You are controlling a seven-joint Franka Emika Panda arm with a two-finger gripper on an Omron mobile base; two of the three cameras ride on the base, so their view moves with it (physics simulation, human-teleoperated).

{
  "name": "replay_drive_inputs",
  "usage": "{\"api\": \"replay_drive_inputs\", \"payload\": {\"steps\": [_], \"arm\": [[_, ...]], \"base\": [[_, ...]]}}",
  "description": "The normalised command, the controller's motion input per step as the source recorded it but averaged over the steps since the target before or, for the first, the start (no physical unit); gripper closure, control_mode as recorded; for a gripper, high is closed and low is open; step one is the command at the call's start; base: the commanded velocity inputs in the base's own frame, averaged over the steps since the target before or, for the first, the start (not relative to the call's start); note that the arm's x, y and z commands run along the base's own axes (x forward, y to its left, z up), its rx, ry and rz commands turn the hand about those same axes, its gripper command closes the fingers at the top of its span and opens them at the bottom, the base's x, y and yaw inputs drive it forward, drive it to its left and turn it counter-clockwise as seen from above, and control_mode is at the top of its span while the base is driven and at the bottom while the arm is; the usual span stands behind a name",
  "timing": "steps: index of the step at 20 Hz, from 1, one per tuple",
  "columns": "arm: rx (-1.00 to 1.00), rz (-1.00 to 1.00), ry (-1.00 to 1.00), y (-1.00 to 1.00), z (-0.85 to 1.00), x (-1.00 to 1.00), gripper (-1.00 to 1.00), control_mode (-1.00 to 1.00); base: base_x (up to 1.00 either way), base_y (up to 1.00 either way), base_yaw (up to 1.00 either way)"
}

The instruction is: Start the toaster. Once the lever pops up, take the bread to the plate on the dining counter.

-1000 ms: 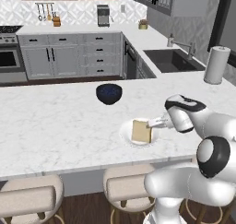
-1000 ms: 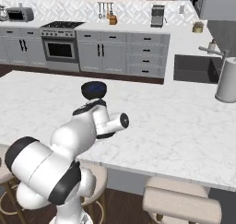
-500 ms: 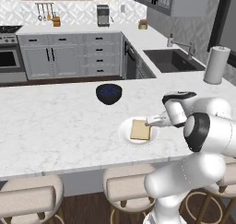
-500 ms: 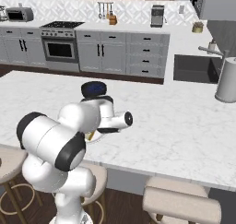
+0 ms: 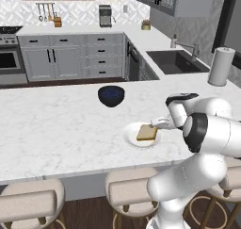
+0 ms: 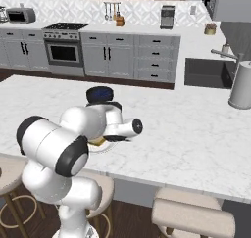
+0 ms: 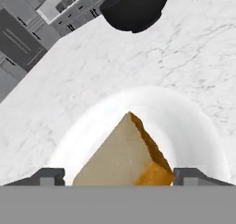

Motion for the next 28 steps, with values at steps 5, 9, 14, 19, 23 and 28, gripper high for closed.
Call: {"api": "replay_drive_inputs", "payload": {"steps": [5, 9, 14, 19, 23, 28], "arm": [[-0.28, -0.18, 0.0, 0.0, 0.0, 0.14, -1.0, -1.0], [-0.33, -0.19, 0.0, 0.0, 0.02, 0.12, -1.0, -1.0], [-0.29, -0.23, 0.0, 0.0, 0.28, 0.02, -1.0, -1.0], [-0.13, -0.24, -0.01, -0.01, 0.96, -0.13, -1.0, -1.0], [-0.04, -0.21, 0.0, -0.03, 1.0, -0.22, -1.0, -1.0], [0.07, -0.15, 0.04, -0.05, 1.0, -0.5, -1.0, -1.0]], "base": [[0.0, 0.0, 0.0], [0.0, 0.0, 0.0], [0.0, 0.0, 0.0], [0.0, 0.0, 0.0], [0.0, 0.0, 0.0], [0.0, 0.0, 0.0]]}}
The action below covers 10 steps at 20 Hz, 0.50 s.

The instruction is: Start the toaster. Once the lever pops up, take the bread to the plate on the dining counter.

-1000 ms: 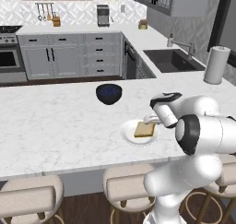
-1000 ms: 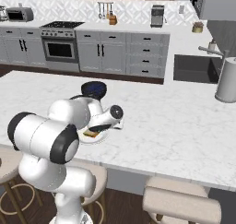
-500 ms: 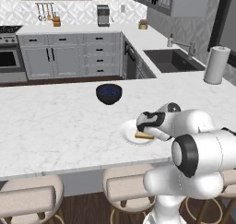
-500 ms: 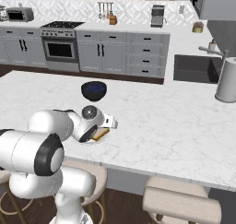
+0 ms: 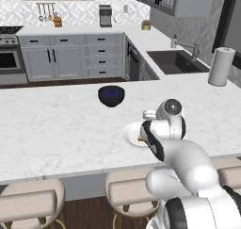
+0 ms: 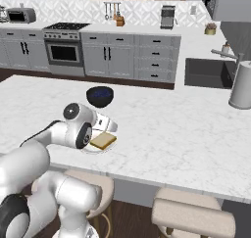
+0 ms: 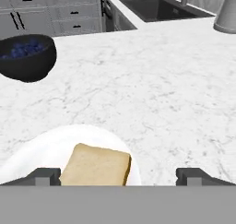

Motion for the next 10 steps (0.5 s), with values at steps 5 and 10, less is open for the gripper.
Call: {"api": "replay_drive_inputs", "payload": {"steps": [5, 10], "arm": [[0.16, -0.06, 0.11, -0.02, 1.0, -0.74, -1.0, -1.0], [0.16, -0.05, 0.22, 0.0, 0.93, -1.0, -1.0, -1.0]], "base": [[0.0, 0.0, 0.0], [0.0, 0.0, 0.0]]}}
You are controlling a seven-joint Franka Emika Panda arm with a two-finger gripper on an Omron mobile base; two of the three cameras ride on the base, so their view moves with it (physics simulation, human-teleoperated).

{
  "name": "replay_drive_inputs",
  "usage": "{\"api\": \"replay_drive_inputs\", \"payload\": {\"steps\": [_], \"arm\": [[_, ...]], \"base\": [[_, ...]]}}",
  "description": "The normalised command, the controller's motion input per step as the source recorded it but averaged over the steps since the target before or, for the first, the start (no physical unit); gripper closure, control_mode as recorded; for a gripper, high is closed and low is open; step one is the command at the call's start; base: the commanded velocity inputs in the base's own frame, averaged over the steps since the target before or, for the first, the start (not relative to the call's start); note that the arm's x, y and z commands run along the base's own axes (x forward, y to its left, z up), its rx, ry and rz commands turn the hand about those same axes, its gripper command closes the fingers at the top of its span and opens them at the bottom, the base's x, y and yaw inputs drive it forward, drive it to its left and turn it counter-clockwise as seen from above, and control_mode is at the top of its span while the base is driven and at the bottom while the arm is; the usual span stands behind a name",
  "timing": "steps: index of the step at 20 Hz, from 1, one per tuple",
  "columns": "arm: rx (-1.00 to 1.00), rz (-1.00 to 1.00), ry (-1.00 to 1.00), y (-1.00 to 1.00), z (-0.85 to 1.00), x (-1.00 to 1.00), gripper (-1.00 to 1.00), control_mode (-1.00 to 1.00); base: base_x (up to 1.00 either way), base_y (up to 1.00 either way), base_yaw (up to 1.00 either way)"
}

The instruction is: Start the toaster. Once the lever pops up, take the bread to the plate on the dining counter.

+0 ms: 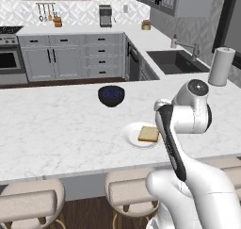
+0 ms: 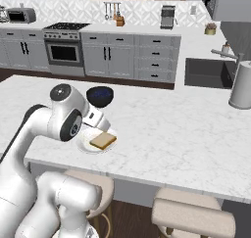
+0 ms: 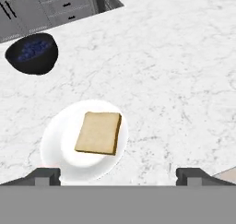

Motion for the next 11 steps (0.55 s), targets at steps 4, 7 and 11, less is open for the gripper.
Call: {"api": "replay_drive_inputs", "payload": {"steps": [4, 7, 11], "arm": [[0.06, -0.06, 0.17, 0.0, 0.26, -1.0, -1.0, -1.0], [0.01, -0.05, 0.1, 0.0, 0.0, -1.0, -1.0, -1.0], [0.0, -0.07, 0.08, 0.0, 0.0, -1.0, -1.0, -1.0]], "base": [[0.0, 0.0, 0.0], [0.0, 0.0, 0.0], [0.0, 0.0, 0.0]]}}
